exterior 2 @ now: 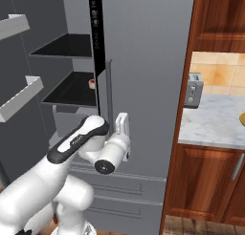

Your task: Place the steak on the counter behind the older steak on the same shelf of the fridge to maintain FIFO order. Close the fridge door when finished.

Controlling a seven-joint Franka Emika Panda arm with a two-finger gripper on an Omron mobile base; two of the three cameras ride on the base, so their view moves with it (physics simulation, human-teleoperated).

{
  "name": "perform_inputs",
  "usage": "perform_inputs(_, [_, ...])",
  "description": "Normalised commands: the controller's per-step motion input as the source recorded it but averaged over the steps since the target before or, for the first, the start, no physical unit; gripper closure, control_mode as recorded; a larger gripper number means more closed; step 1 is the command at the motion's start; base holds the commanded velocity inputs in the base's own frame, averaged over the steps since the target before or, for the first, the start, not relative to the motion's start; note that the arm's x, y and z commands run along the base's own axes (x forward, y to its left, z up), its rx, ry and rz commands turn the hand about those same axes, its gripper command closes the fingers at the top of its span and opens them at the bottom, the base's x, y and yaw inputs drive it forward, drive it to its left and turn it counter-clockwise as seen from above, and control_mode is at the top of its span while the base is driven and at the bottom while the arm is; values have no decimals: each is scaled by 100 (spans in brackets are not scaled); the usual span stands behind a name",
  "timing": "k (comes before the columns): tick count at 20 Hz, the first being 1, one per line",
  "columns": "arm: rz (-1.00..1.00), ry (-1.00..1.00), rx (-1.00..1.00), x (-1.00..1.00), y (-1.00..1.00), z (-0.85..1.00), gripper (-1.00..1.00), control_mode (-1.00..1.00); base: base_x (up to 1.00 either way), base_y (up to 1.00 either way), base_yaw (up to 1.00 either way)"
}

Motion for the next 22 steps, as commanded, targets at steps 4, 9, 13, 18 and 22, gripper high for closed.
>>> perform_inputs(4, [3, 1, -3, -29, 0, 57, -100, -100, 0, 0, 0])
perform_inputs(9, [3, 0, -15, -71, 6, 100, -100, -100, 0, 0, 0])
perform_inputs(13, [0, 0, -34, -79, 12, 100, -100, -100, 0, 0, 0])
perform_inputs(18, [0, 0, -39, -90, 28, 100, -100, -100, 0, 0, 0])
perform_inputs(22, [0, 1, -40, -86, 77, 76, -100, -100, 0, 0, 0])
